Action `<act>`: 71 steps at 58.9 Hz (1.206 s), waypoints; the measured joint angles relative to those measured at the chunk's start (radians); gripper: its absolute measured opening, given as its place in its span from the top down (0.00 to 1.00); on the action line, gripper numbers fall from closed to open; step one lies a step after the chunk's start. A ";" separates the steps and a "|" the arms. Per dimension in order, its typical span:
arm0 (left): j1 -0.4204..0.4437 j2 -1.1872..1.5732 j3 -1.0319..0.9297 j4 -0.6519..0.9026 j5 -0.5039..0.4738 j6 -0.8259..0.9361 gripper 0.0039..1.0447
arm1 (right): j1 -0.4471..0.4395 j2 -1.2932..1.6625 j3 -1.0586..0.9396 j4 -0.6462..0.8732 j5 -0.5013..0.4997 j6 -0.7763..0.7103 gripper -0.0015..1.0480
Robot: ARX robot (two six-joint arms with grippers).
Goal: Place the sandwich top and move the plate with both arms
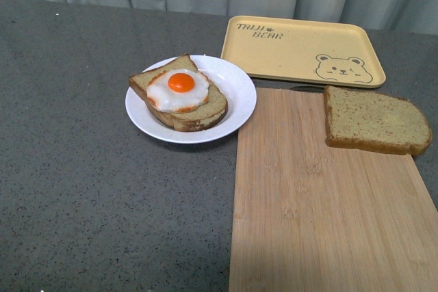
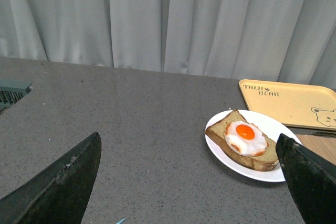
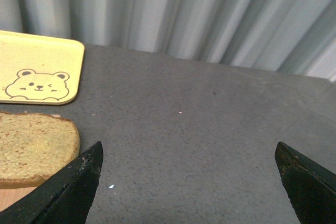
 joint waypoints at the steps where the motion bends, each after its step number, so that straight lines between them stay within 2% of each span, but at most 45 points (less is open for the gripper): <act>1: 0.000 0.000 0.000 0.000 0.000 0.000 0.06 | -0.008 0.031 0.011 0.011 -0.016 0.002 0.09; 6: 0.000 0.000 0.000 0.000 0.000 0.000 0.06 | -0.063 0.269 0.113 0.022 -0.130 0.034 0.09; 13: 0.000 0.000 0.000 0.000 0.000 0.000 0.06 | -0.107 0.545 0.283 -0.093 -0.275 0.110 0.09; 27: 0.000 0.000 0.000 0.000 0.000 0.000 0.06 | -0.130 0.872 0.555 -0.274 -0.484 0.263 0.09; 42: 0.000 0.000 0.000 0.000 0.000 0.000 0.06 | -0.092 1.093 0.742 -0.388 -0.595 0.414 0.09; 60: 0.000 0.000 0.000 0.000 0.000 0.000 0.06 | -0.010 1.229 0.885 -0.476 -0.656 0.576 0.09; 63: 0.000 0.000 0.000 0.000 0.000 0.000 0.06 | 0.004 1.255 0.916 -0.514 -0.631 0.589 0.17; 71: 0.000 0.000 0.000 0.000 0.000 0.000 0.06 | 0.009 1.278 0.943 -0.558 -0.594 0.597 0.46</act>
